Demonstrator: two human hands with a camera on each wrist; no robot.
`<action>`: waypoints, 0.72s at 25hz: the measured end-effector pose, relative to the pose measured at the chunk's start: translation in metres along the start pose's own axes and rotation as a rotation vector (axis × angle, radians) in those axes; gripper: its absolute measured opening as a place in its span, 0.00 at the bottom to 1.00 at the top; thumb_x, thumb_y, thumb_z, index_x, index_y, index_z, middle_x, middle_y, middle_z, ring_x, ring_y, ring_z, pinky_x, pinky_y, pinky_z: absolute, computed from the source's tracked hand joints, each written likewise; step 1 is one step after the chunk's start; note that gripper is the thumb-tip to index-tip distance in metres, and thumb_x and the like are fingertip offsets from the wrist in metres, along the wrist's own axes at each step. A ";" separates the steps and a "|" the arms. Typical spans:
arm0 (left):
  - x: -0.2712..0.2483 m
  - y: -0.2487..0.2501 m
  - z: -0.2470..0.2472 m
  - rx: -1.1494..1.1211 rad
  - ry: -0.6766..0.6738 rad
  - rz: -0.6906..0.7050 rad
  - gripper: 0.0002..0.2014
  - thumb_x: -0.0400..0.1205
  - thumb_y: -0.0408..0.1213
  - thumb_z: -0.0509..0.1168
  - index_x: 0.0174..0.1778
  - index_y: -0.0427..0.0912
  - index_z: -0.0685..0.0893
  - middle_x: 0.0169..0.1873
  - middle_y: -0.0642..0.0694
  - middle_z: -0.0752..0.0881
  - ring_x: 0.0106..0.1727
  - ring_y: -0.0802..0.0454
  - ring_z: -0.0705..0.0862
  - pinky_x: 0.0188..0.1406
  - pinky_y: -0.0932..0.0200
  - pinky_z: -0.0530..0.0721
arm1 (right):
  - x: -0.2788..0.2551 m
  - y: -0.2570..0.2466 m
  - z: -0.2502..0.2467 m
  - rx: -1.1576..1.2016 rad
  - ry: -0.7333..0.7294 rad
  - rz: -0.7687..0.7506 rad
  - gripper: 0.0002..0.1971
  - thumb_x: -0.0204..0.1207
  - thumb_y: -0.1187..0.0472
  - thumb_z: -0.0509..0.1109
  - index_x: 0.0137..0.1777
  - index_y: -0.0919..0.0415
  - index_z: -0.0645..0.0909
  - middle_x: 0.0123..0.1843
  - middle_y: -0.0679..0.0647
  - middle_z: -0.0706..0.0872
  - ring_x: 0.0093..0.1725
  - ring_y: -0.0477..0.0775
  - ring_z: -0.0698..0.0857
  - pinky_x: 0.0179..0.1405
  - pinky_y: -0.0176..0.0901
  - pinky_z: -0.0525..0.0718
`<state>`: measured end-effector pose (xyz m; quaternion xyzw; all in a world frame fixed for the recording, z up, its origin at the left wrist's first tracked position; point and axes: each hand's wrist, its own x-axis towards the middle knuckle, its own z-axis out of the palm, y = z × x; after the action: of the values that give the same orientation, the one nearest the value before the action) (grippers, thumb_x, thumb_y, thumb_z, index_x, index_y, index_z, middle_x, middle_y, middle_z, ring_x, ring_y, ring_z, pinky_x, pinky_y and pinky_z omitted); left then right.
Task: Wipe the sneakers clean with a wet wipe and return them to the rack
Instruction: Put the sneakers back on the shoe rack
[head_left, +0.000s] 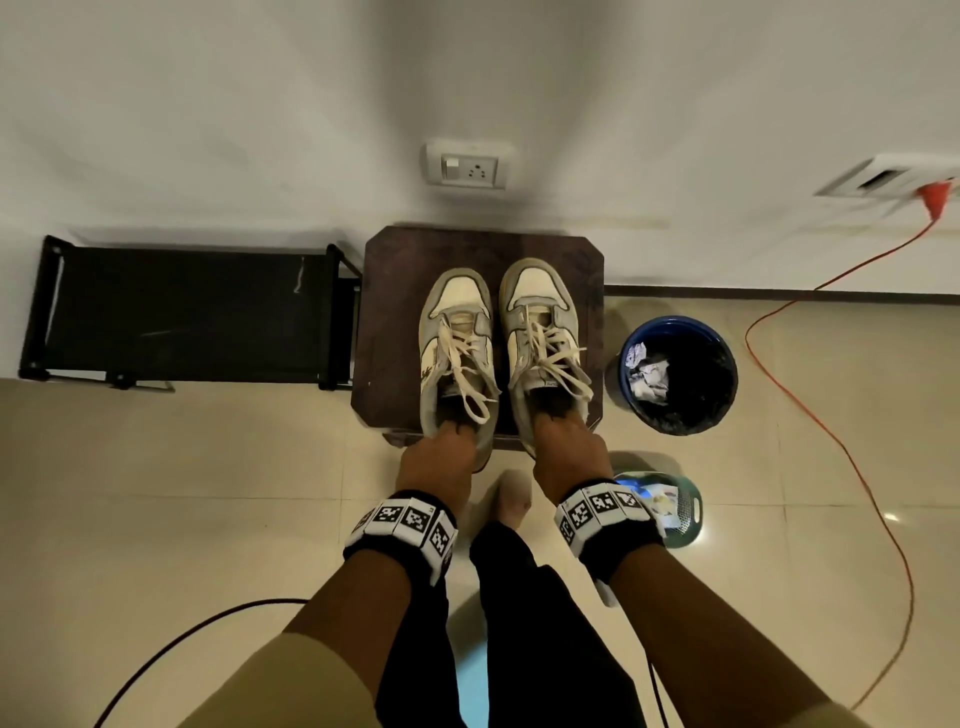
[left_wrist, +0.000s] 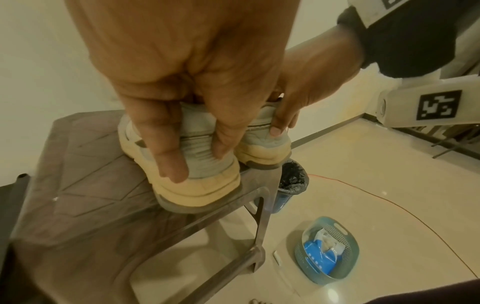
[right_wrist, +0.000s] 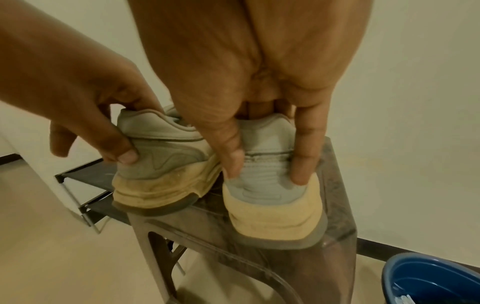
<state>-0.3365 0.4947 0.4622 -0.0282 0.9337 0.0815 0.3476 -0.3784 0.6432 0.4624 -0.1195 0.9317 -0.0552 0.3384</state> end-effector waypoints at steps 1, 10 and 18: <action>-0.006 -0.002 -0.003 -0.003 0.007 -0.004 0.13 0.84 0.32 0.56 0.64 0.39 0.75 0.61 0.40 0.79 0.56 0.35 0.85 0.47 0.46 0.82 | -0.006 -0.003 -0.002 -0.017 0.009 -0.026 0.12 0.74 0.68 0.65 0.58 0.62 0.76 0.56 0.61 0.83 0.57 0.65 0.82 0.47 0.52 0.81; -0.091 -0.047 -0.023 -0.028 0.104 -0.037 0.10 0.83 0.35 0.58 0.56 0.42 0.82 0.55 0.43 0.84 0.50 0.38 0.86 0.43 0.54 0.79 | -0.071 -0.071 -0.011 -0.061 0.079 -0.225 0.09 0.80 0.60 0.61 0.57 0.61 0.78 0.54 0.59 0.86 0.55 0.63 0.82 0.41 0.47 0.76; -0.161 -0.165 -0.024 -0.055 0.278 -0.090 0.10 0.83 0.36 0.58 0.56 0.44 0.82 0.56 0.44 0.84 0.51 0.38 0.86 0.46 0.52 0.80 | -0.105 -0.195 -0.011 -0.149 0.132 -0.315 0.09 0.81 0.59 0.60 0.56 0.61 0.78 0.53 0.59 0.86 0.54 0.64 0.83 0.42 0.48 0.77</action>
<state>-0.2120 0.3273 0.5633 -0.0904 0.9680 0.0871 0.2175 -0.2709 0.4823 0.5713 -0.2849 0.9231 -0.0458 0.2541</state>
